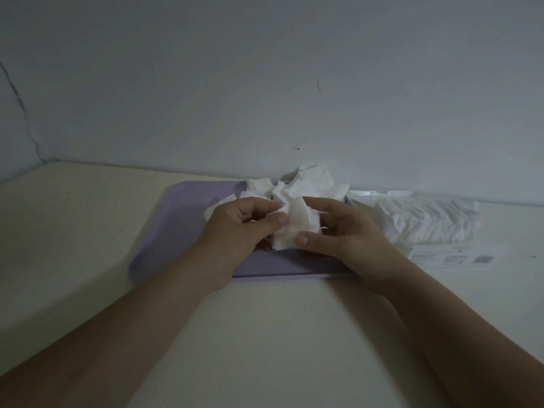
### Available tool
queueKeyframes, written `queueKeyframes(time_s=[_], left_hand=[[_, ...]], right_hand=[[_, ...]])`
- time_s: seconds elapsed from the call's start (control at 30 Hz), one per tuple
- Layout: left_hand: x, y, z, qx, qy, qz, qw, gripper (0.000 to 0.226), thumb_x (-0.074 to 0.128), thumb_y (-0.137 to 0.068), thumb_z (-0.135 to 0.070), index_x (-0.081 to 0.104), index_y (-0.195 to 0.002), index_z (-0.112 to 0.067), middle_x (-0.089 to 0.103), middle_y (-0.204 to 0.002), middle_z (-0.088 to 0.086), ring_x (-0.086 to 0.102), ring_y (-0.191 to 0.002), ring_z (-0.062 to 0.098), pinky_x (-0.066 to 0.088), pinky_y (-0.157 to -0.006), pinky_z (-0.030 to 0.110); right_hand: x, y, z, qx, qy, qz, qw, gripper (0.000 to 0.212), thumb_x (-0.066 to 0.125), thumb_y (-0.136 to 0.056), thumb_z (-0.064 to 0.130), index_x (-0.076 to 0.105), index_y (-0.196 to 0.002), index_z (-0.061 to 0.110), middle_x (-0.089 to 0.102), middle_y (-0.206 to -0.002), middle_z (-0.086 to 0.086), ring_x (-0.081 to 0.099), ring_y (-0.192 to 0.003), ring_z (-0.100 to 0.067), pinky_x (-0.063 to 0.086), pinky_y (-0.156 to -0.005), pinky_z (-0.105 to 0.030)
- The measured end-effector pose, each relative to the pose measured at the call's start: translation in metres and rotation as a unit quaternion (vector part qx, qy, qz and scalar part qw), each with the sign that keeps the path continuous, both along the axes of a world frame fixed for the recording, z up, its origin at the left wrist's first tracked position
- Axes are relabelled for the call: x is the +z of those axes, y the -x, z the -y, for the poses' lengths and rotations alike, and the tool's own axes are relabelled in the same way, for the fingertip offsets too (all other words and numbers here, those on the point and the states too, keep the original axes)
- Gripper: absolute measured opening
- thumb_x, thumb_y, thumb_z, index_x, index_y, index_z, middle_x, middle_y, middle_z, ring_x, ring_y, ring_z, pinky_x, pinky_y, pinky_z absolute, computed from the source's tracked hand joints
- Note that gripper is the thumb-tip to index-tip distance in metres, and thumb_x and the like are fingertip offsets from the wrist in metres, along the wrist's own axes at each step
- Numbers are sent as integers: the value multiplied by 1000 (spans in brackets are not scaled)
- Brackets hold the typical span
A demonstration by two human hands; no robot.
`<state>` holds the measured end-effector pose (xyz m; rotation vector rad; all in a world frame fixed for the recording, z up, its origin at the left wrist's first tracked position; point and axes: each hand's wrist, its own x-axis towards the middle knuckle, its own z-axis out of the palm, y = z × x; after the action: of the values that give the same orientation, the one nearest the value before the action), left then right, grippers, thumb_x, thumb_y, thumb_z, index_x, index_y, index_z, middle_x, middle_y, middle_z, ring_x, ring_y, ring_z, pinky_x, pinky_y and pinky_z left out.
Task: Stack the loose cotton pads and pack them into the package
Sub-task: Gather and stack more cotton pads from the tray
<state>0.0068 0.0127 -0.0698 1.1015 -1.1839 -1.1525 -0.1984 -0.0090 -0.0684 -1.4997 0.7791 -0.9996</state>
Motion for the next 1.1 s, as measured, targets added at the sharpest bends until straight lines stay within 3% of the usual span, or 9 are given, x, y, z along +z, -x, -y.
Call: queueKeyframes(time_s=[0.07,0.13,0.23,0.33,0.47,0.6,0.83,0.93,1.1], left_hand=[[0,0,0,5,-7,-11,1000,9,74,-92,-13,80,-97,-12,78,-102,16,71,-87,24,60,-85,45],[1,0,0,6,-15,-17,1000,9,74,-92,-15,81,-96,-12,79,-101,15,71,-88,26,59,-86,49],[2,-3,2,5,-25,-47,999,12,74,-92,-16,80,-100,-10,78,-104,17,68,-87,25,53,-72,40],[0,-4,2,21,-8,-27,999,10,76,-90,-17,80,-99,-13,78,-100,12,69,-87,18,56,-74,36],[-2,-1,1,43,24,42,998,9,82,-84,-11,79,-90,-16,74,-84,0,61,-64,2,46,-55,15],[-4,-2,2,50,22,58,997,5,77,-89,-15,76,-87,-19,74,-85,0,57,-63,6,45,-57,21],[-2,-4,2,69,7,50,996,6,69,-96,-17,70,-90,-19,73,-81,-2,58,-62,7,46,-58,27],[1,-5,2,85,20,-7,996,9,64,-99,-11,65,-91,-16,69,-75,10,58,-63,16,39,-46,27],[5,-3,-3,-5,28,6,1000,9,64,-97,-3,61,-99,-12,67,-73,9,60,-55,16,36,-38,25]], right_hand=[[-2,0,3,-10,39,-28,999,56,85,-76,1,70,-128,15,76,-120,-10,71,-114,-33,57,-99,-42],[-5,1,5,-14,51,-41,998,54,83,-79,-4,70,-128,14,76,-122,-7,70,-117,-32,56,-102,-43],[-6,1,6,-31,41,-41,998,53,83,-78,-6,70,-126,12,77,-119,-8,73,-111,-31,57,-99,-41],[-6,0,6,-44,26,-33,998,48,83,-79,-5,71,-122,11,78,-113,-8,74,-100,-21,59,-93,-35],[-5,0,5,-50,23,-29,998,47,83,-78,-6,71,-121,9,79,-110,-8,74,-95,-20,61,-91,-34],[-6,1,7,-45,30,-41,998,50,82,-79,-7,71,-124,11,77,-116,-10,74,-100,-21,60,-92,-32],[-13,5,14,-82,32,-70,994,51,86,-79,3,71,-124,21,78,-116,-5,75,-106,-30,57,-101,-45],[-16,4,17,-115,23,-64,991,56,88,-69,17,72,-122,24,78,-112,-6,76,-102,-31,58,-98,-51],[-16,3,17,-138,20,-30,990,47,83,-72,16,74,-118,23,79,-105,-8,77,-93,-30,60,-94,-56]])
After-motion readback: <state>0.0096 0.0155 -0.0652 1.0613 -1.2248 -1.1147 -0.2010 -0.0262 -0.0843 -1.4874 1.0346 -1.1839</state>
